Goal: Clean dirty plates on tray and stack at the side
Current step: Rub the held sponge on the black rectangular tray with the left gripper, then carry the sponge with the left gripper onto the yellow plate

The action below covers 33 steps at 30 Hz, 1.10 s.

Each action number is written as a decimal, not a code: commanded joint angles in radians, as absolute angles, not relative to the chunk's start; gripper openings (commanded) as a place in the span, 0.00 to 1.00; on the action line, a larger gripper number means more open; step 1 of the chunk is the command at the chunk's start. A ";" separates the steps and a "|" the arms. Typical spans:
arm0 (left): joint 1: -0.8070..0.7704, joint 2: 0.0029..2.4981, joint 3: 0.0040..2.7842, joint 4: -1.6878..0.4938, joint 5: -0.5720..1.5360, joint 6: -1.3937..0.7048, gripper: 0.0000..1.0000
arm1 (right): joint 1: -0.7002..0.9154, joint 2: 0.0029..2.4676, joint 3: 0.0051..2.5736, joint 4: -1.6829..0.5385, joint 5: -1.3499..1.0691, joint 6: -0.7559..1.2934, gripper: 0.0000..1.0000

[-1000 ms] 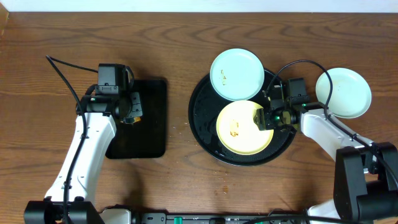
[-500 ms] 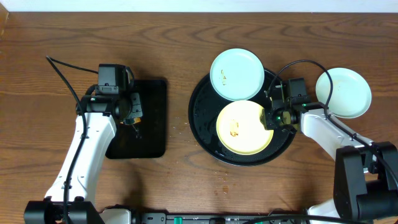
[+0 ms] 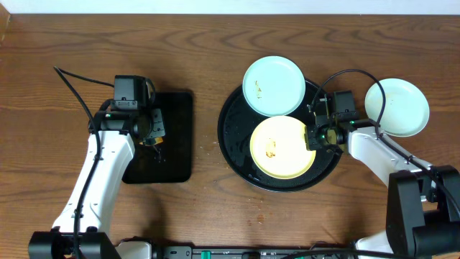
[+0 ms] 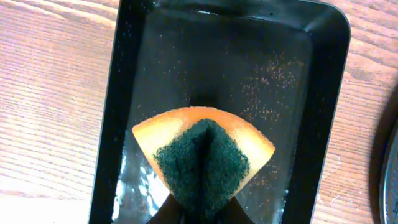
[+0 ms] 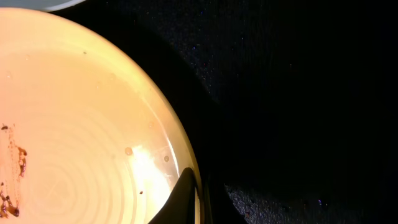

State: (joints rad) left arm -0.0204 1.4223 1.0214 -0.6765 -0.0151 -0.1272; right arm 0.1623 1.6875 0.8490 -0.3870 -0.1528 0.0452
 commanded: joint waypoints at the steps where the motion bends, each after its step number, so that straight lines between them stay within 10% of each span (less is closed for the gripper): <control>1: -0.017 1.425 1.015 -0.677 -0.030 -0.132 0.08 | 0.160 1.708 0.827 -0.385 -0.102 0.051 0.01; 15: -0.017 1.425 1.015 -0.664 -0.030 -0.132 0.08 | 0.160 1.708 0.827 -0.386 -0.102 0.051 0.17; 19: -0.017 1.425 1.022 -0.631 0.035 -0.126 0.08 | 0.160 1.708 0.827 -0.385 -0.102 0.052 0.01; 33: -0.089 1.491 1.320 -0.928 0.236 -0.049 0.07 | 0.160 1.708 0.827 -0.384 -0.113 0.056 0.01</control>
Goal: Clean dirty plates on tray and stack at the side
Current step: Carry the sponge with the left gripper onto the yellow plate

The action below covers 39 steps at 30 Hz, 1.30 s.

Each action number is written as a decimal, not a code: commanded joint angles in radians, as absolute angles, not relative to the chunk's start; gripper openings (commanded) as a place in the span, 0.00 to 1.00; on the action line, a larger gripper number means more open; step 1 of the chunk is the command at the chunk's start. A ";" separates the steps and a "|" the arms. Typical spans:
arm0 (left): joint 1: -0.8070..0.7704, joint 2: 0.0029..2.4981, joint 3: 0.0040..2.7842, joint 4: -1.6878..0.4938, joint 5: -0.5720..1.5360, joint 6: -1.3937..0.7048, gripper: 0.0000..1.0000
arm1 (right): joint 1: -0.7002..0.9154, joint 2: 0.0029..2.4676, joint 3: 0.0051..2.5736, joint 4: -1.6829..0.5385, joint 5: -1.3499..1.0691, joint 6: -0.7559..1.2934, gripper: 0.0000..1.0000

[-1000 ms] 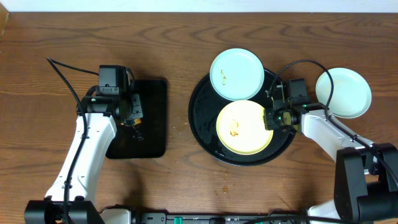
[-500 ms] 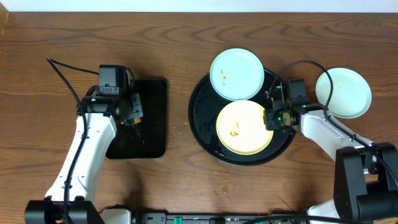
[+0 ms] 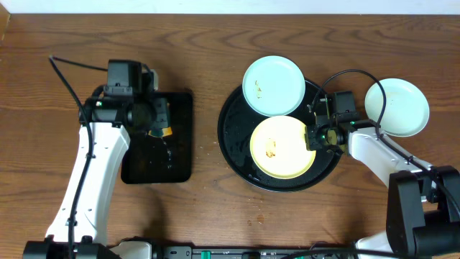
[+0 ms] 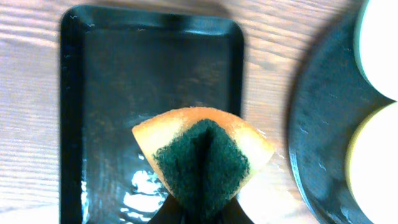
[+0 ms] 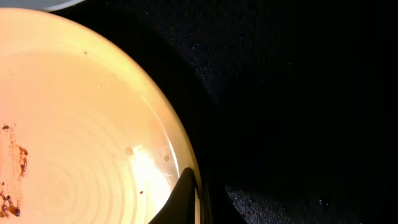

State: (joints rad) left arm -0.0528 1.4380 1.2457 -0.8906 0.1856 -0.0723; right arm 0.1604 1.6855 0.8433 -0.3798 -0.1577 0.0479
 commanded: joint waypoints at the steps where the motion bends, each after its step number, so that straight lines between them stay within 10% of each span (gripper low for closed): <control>1: -0.109 1.521 1.357 -0.958 0.236 -0.048 0.07 | 0.160 1.708 0.827 -0.383 -0.113 0.056 0.01; 21: -0.616 1.987 1.588 -0.826 0.303 0.105 0.07 | 0.160 1.708 0.827 -0.381 -0.113 0.055 0.01; 39: -0.695 2.127 1.578 -0.720 0.194 0.255 0.08 | 0.160 1.708 0.827 -0.381 -0.113 0.055 0.01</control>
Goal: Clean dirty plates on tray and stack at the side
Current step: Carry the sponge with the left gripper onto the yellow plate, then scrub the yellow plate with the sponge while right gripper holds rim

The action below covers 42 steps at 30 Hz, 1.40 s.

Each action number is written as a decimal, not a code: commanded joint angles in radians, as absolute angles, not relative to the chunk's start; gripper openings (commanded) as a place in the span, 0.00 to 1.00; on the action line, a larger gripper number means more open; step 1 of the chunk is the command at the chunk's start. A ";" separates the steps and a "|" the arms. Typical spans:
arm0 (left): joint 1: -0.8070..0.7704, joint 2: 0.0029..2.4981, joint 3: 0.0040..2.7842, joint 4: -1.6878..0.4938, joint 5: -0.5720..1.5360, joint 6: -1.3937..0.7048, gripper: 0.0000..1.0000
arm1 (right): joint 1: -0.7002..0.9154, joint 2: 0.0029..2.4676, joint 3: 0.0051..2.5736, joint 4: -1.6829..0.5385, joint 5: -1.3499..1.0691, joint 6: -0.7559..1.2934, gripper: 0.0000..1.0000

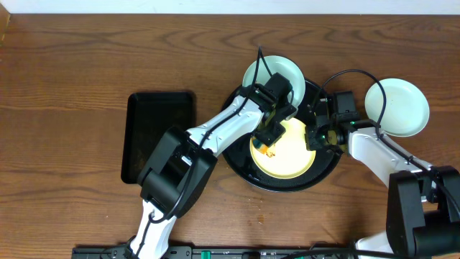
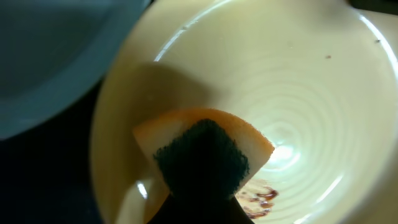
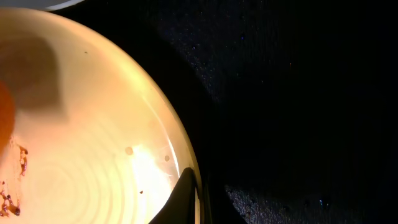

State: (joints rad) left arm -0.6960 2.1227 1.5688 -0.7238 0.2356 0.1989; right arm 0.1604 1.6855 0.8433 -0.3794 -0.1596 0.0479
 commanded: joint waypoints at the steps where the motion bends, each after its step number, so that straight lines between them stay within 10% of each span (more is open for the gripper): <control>1: -0.695 2.127 1.573 -0.714 0.194 0.255 0.07 | 0.160 1.708 0.827 -0.381 -0.113 0.055 0.01; 42: -0.697 2.147 1.297 -0.484 0.265 0.271 0.08 | 0.160 1.708 0.827 -0.381 -0.113 0.055 0.01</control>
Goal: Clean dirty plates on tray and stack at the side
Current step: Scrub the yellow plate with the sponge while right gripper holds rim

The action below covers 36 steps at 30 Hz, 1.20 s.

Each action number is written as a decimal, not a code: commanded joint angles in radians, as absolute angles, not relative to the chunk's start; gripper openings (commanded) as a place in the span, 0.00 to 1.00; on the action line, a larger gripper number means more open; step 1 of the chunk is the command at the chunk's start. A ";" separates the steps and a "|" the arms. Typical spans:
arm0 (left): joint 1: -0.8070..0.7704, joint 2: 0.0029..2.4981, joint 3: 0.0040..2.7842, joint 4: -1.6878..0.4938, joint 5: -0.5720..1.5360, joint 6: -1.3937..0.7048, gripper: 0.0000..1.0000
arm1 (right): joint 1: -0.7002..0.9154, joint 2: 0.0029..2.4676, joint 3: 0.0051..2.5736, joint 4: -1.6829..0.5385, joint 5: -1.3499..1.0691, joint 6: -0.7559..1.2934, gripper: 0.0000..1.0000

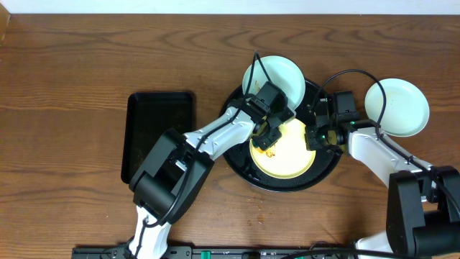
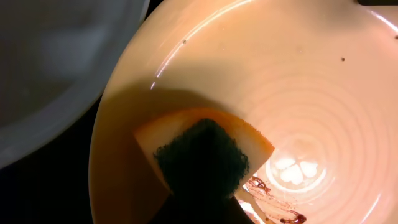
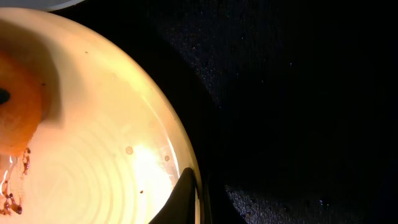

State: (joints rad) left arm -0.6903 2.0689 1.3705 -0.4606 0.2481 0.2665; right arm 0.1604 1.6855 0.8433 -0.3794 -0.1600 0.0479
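On the round black tray (image 1: 237, 155) lies a yellow plate (image 1: 291, 155) with brown smears (image 2: 273, 199). My left gripper (image 1: 267, 137) is shut on an orange sponge with a green pad (image 2: 202, 158), pressed on the plate's left part next to the smears. My right gripper (image 1: 314, 137) is shut on the yellow plate's right rim (image 3: 189, 180). A pale green plate (image 1: 287, 75) with crumbs lies at the tray's far side, partly under my left arm. A white plate (image 1: 402, 108) sits on the table right of the tray.
A black rectangular tray (image 1: 158, 137) lies on the wooden table at the left. A few crumbs (image 1: 259, 208) lie on the table in front of the round tray.
The sponge has shifted a little towards the left rim of the yellow plate and sits lower on it. My right gripper has kept its hold on the rim.
My left gripper held the sponge over the rectangular tray, then at that tray's right edge. Later it was on the yellow plate beside the smears, and now it presses there. All the while my right gripper stayed shut on the plate's rim.
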 commanded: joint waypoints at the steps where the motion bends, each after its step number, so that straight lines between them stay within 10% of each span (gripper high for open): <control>1: -0.698 2.149 1.291 -0.484 0.278 0.272 0.08 | 0.160 1.708 0.827 -0.381 -0.113 0.055 0.01; 36: -0.753 2.151 1.212 -0.409 0.432 0.166 0.08 | 0.160 1.708 0.827 -0.382 -0.113 0.055 0.01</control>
State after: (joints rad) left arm -0.7349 2.0457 1.2930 -0.3882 0.4034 0.2058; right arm 0.1604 1.6855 0.8433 -0.3794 -0.1600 0.0479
